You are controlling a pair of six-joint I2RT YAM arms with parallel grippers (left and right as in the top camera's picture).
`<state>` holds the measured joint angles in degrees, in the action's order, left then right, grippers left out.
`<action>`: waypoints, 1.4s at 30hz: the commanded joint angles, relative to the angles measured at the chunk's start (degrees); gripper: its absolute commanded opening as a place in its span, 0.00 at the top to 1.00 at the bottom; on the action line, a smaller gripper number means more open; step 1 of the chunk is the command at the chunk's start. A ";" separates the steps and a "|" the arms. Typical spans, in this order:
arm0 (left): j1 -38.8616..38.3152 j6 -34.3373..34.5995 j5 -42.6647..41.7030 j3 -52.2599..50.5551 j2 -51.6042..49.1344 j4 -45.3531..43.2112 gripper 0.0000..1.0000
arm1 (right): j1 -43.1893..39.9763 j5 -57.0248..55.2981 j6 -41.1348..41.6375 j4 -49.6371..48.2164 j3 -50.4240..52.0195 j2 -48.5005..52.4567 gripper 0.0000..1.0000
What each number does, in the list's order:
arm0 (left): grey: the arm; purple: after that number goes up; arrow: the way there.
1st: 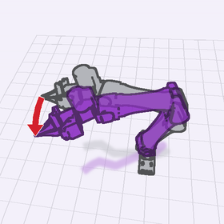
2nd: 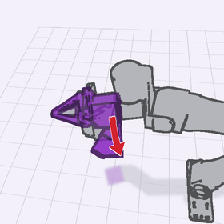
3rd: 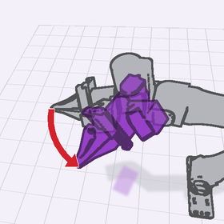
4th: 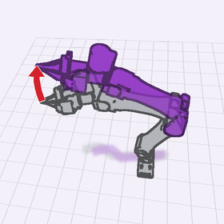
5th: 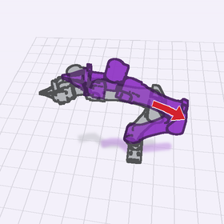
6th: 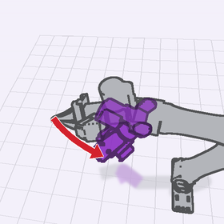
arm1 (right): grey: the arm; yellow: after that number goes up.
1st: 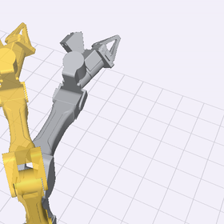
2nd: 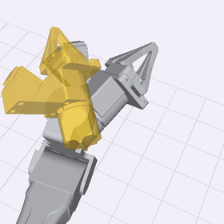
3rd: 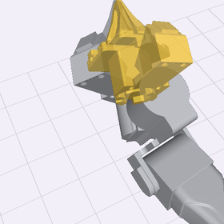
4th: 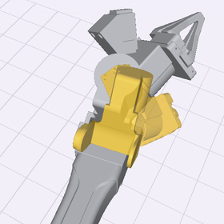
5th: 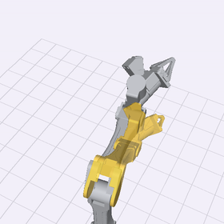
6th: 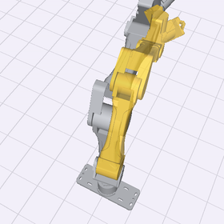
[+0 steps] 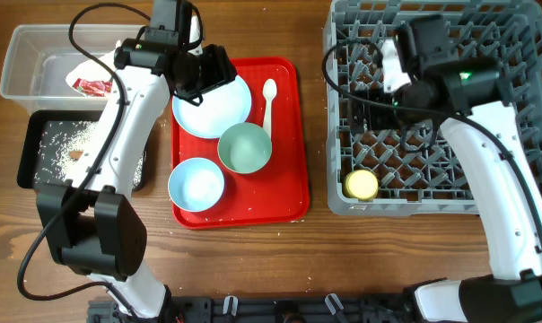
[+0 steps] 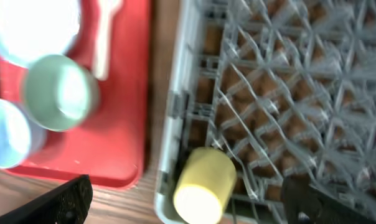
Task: Sort waste into correct bins and load items into the dishwasher rack
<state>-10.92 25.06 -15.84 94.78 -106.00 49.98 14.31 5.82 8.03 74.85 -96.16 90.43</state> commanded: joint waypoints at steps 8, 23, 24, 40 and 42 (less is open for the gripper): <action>-0.09 -8.39 1.88 0.17 6.71 1.88 0.33 | 7.69 9.33 0.37 -13.03 -1.11 0.02 0.02; 5.05 -7.93 9.09 0.17 11.91 13.33 0.33 | 13.38 11.26 2.62 -19.47 -0.87 12.85 0.10; 7.91 -7.93 9.09 0.17 13.49 13.27 0.30 | 14.62 11.23 2.62 -19.43 -0.87 14.43 0.10; 16.39 -7.96 9.09 0.15 15.56 13.35 0.00 | 17.73 8.13 7.17 -23.17 -0.85 34.10 0.57; 16.39 -7.96 9.09 0.15 15.56 13.33 0.00 | 17.73 7.54 7.23 -23.45 -0.83 34.60 0.62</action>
<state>5.41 17.41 -7.07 94.78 -91.07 63.26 31.81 14.96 14.33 51.90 -96.53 123.24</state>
